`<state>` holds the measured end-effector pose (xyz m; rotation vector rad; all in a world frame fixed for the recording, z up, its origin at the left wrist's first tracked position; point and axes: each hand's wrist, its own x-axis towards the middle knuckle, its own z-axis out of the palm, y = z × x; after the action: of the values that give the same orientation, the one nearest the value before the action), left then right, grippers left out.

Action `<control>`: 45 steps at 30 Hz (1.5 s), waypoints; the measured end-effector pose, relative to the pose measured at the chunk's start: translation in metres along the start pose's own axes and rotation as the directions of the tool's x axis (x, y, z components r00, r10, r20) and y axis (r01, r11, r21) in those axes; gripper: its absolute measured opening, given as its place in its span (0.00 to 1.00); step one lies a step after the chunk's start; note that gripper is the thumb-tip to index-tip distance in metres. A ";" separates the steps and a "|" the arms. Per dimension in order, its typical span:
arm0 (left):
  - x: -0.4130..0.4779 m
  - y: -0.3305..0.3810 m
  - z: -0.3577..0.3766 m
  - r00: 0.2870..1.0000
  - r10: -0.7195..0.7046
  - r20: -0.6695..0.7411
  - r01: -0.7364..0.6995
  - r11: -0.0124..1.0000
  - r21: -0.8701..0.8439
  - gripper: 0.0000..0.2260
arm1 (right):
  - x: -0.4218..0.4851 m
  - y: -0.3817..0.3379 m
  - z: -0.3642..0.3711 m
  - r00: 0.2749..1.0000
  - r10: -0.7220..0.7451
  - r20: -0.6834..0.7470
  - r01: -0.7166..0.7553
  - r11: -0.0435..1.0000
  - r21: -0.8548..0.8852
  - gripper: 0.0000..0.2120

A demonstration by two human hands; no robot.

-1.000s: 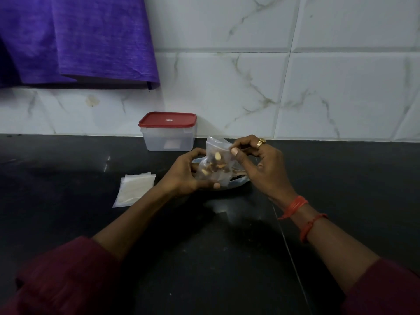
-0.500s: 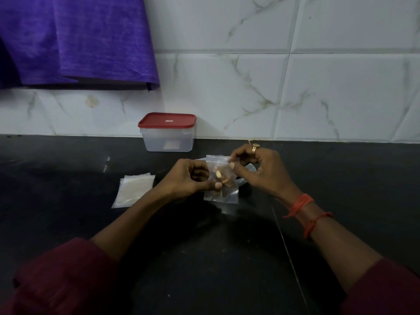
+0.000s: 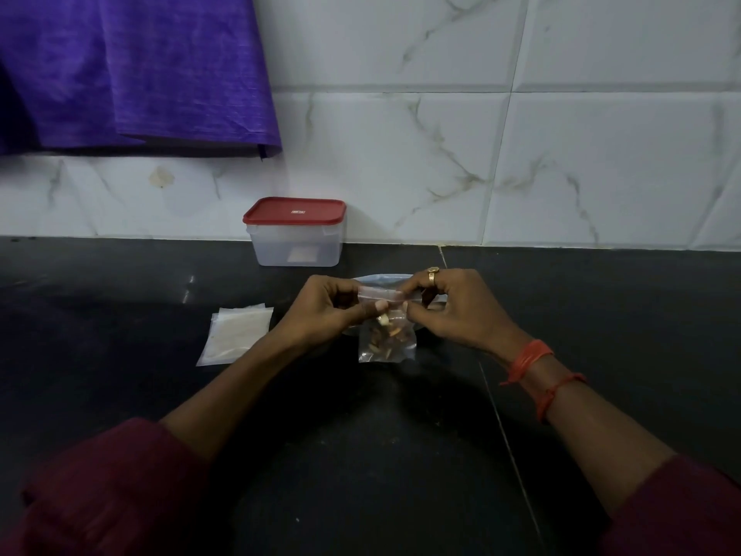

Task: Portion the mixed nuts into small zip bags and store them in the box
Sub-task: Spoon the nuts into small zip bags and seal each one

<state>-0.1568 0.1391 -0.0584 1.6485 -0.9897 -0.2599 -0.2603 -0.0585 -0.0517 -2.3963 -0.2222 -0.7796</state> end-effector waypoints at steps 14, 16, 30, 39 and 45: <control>0.003 0.003 0.002 0.986 0.105 -0.130 -0.114 0.991 -0.062 0.10 | 0.001 0.003 0.004 0.994 0.063 -0.086 -0.047 0.984 0.171 0.06; 0.003 0.004 0.004 0.986 0.087 -0.146 -0.101 0.990 -0.095 0.11 | 0.001 0.005 0.006 0.992 0.073 -0.105 -0.052 0.980 0.192 0.05; 0.001 0.007 0.003 0.971 0.207 -0.119 -0.198 0.977 0.083 0.13 | 0.002 0.007 0.016 0.995 0.090 -0.054 -0.069 0.950 0.305 0.10; 0.003 0.007 0.003 0.964 0.211 -0.164 -0.203 0.977 0.061 0.06 | 0.000 0.003 0.010 0.992 0.052 -0.111 -0.027 0.976 0.218 0.08; 0.004 0.005 0.001 0.959 0.224 -0.171 -0.219 0.975 0.048 0.08 | -0.001 0.006 0.011 0.992 0.039 -0.117 -0.015 0.979 0.203 0.08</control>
<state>-0.1574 0.1354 -0.0534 1.5407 -1.0356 0.0501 -0.2538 -0.0567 -0.0620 -2.1504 -0.2085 -0.8437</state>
